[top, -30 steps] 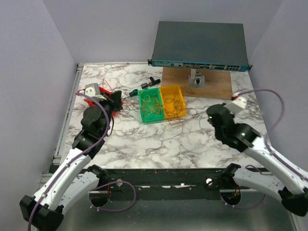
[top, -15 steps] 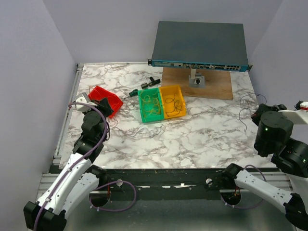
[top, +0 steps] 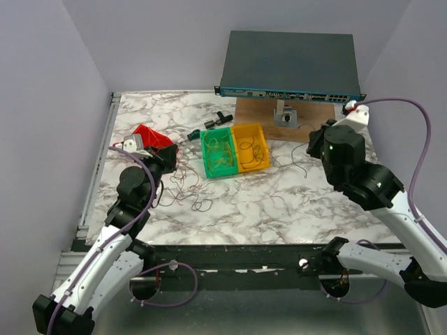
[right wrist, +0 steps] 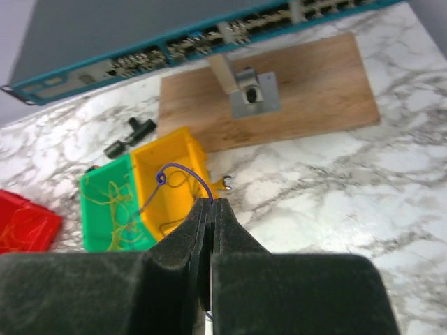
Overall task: Untangle the cables
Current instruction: Untie the cable, then place the cable in the bin.
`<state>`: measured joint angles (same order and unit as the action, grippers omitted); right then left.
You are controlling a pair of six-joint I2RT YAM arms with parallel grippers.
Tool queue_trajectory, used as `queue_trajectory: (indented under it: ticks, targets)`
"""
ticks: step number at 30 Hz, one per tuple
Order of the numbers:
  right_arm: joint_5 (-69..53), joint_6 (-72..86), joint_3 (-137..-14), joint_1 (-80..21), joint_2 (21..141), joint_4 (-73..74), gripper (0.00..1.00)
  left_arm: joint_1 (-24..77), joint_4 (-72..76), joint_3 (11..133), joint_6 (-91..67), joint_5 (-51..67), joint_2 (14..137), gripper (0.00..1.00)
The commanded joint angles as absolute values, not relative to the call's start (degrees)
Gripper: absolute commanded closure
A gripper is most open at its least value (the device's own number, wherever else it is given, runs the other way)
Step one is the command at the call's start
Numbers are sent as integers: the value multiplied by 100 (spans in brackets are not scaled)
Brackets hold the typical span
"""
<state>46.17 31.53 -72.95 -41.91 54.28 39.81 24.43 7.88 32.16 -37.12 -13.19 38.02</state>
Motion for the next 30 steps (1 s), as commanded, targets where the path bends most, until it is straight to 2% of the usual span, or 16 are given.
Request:
queue_trajectory:
  ticks: [1, 8, 18, 22, 30]
  targets:
    - [3729, 2633, -8058, -4184, 5744, 3240, 99, 2513, 1094, 2718, -3779, -665, 3493, 100]
    - [2836, 2117, -9536, -4183, 6867, 2803, 99, 2531, 1915, 2074, -3349, 474, 3517, 100]
    - [3348, 1678, -11195, -4157, 8613, 2488, 99, 2562, 2217, 1630, -3002, 1170, 3901, 100]
    - [3421, 1665, -11278, -4053, 8851, 2417, 99, 2571, 2299, 1466, -2736, 1375, 3901, 100]
    - [3296, 1771, -10613, -3858, 8841, 2188, 99, 2588, 2733, 1341, -2479, 1984, 4332, 100]
